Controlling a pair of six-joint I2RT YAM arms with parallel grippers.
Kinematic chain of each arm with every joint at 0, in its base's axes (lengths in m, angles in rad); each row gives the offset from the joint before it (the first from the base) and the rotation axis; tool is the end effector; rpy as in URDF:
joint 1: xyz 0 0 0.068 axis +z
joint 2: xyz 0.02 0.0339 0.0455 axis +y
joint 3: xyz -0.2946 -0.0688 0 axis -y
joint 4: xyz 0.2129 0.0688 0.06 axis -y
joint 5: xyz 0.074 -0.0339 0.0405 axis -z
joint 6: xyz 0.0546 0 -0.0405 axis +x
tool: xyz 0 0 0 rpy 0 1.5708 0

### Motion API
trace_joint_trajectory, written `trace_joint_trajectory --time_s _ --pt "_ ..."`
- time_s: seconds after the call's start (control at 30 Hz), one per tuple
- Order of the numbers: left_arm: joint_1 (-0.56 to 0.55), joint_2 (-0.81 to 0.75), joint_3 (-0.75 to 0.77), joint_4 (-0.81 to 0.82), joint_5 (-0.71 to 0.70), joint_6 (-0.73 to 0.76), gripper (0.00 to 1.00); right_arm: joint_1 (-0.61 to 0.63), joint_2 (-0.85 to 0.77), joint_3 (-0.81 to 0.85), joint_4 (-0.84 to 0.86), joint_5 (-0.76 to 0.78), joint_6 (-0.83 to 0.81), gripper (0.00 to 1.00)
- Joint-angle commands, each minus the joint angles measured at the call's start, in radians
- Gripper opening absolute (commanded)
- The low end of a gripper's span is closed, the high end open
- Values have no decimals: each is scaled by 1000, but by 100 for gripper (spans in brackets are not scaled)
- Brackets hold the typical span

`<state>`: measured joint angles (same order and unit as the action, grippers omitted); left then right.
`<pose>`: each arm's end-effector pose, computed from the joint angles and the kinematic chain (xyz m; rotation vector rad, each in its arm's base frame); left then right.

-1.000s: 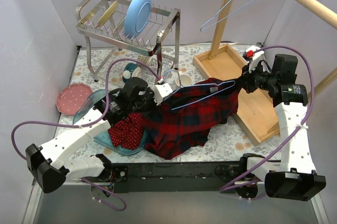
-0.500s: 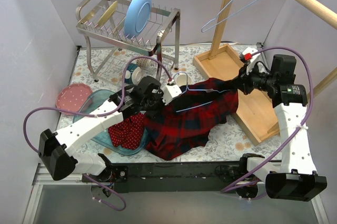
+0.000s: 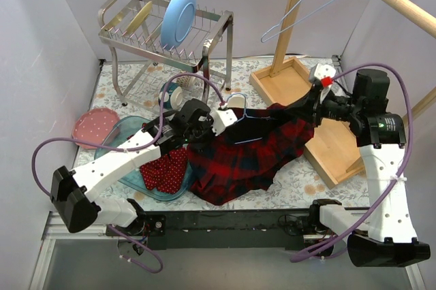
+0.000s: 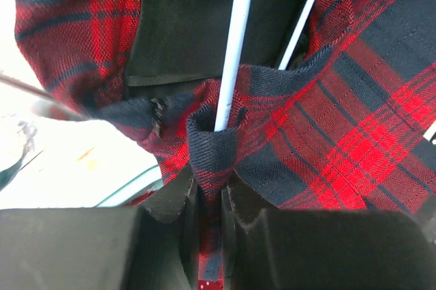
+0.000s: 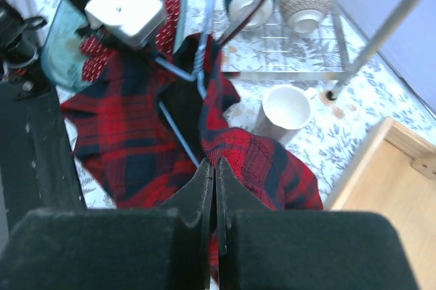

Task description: Place the skirt on the hanger

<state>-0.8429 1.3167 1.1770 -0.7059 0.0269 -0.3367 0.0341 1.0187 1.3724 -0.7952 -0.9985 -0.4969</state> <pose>0.1655 -0.1879 0.3322 0.6376 2.4142 -0.5548 0.1364 0.0506 0.4501 -1.0458 1.5349 0.6768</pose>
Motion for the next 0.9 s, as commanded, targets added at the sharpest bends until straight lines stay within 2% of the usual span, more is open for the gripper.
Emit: trace_joint_trajectory --time_s 0.0,0.07,0.17,0.2,0.27,0.43,0.53,0.57,0.6,0.63,0.67,0.77,0.87 --pt "5 -106 -7 63 -91 -45 0 76 3 -1 -241 -45 -292 1" --pt "11 -142 -7 68 -113 -65 0 87 -22 -73 -301 4 -420 1" --pt "19 -183 -7 71 -143 -105 0 92 -84 -174 -352 90 -491 1" --pt "21 -194 -10 83 -143 -116 0 101 -94 -194 -384 104 -575 1" --pt "22 -232 -13 100 -115 -140 0 109 -98 -228 -507 121 -662 1" --pt "24 -295 -13 172 3 -150 0 170 -115 -318 -483 199 -651 1" --pt "24 -330 -25 221 142 -113 0 193 -94 -349 -398 225 -544 14" --pt "24 -333 -25 224 165 -90 0 199 -88 -348 -356 234 -523 27" --pt "24 -335 -25 224 206 -81 0 204 -85 -326 -346 239 -511 35" --pt "22 -335 -25 223 211 -71 0 204 -80 -305 -348 232 -511 43" --pt "22 -335 -25 217 217 -44 0 204 -75 -270 -380 224 -514 55" --pt "22 -329 -33 168 240 -1 0 204 -52 -89 -455 189 -529 67" --pt "22 -324 -56 145 225 60 0 204 -28 92 -516 187 -490 70"
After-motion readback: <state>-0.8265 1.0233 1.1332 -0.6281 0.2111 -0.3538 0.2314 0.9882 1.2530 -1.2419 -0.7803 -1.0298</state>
